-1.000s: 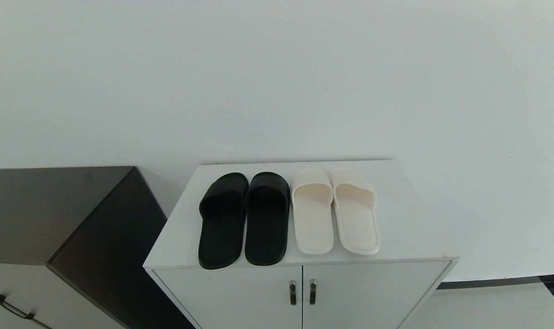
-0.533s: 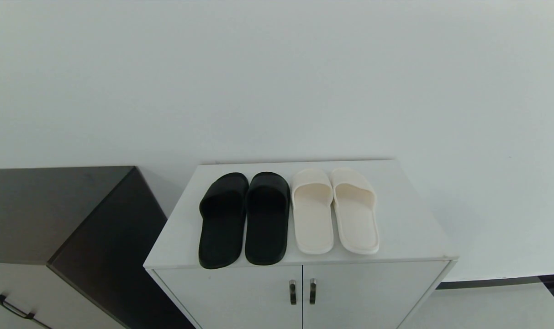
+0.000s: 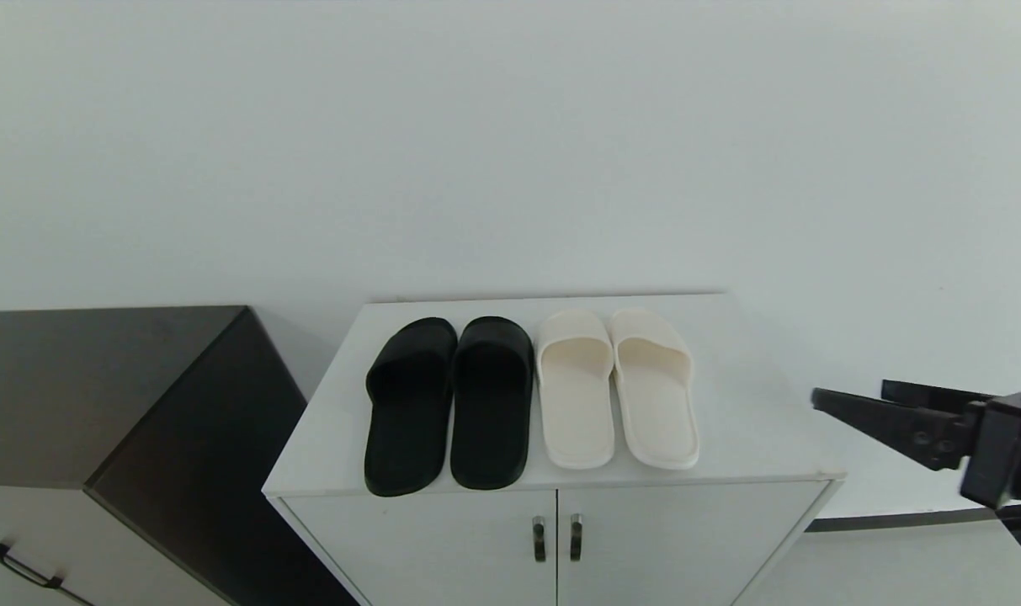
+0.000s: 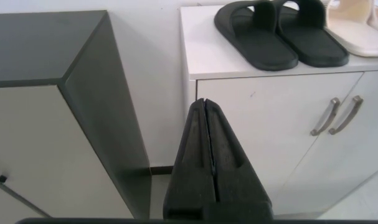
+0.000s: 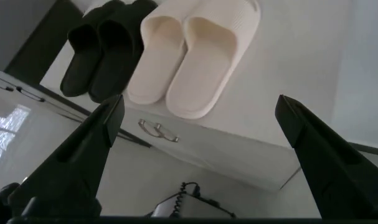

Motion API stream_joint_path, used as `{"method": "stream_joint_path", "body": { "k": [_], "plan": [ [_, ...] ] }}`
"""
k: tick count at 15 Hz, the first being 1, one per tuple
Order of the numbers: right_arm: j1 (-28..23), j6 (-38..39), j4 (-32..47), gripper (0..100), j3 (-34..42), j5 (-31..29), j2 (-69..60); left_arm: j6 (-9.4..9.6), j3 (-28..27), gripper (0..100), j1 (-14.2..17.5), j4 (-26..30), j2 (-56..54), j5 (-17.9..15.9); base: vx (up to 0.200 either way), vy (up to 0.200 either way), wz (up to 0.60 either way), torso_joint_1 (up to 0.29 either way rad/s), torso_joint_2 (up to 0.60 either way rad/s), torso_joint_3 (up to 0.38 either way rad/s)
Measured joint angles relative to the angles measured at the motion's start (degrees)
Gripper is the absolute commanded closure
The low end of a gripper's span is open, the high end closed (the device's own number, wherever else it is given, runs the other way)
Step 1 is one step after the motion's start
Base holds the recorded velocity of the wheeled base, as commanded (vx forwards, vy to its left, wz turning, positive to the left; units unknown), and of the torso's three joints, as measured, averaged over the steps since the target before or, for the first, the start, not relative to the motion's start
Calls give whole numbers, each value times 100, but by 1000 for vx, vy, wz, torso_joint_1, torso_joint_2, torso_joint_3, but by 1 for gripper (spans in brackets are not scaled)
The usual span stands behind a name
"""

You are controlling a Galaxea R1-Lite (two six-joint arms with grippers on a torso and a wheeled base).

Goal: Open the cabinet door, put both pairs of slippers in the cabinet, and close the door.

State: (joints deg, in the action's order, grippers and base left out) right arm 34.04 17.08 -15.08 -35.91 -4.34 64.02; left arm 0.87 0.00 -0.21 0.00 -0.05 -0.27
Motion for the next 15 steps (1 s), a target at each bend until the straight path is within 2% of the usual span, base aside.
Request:
{"method": "stream_joint_path", "body": {
  "k": [2,4,9,13,15],
  "plan": [
    [645,112,-29,0,-411,-534,631,0,0,100,2,0,0,0,0,0,0,0,0,0],
    [959,141,-84,0,-768,-1011,1239,0,0,100,5,0,0,0,0,0,0,0,0,0],
    [1303,0,-1122,0,-1369,-2519,2782,0,0,100,5,0,0,0,0,0,0,0,0,0],
    [1389,-197,-1716,0,-2024,-3179,3864,-5,0,100,5,0,0,0,0,0,0,0,0,0],
    [1401,-215,-1757,0,-2345,-3255,4251,-7,0,100,2,0,0,2,0,0,0,0,0,0]
  ]
}}
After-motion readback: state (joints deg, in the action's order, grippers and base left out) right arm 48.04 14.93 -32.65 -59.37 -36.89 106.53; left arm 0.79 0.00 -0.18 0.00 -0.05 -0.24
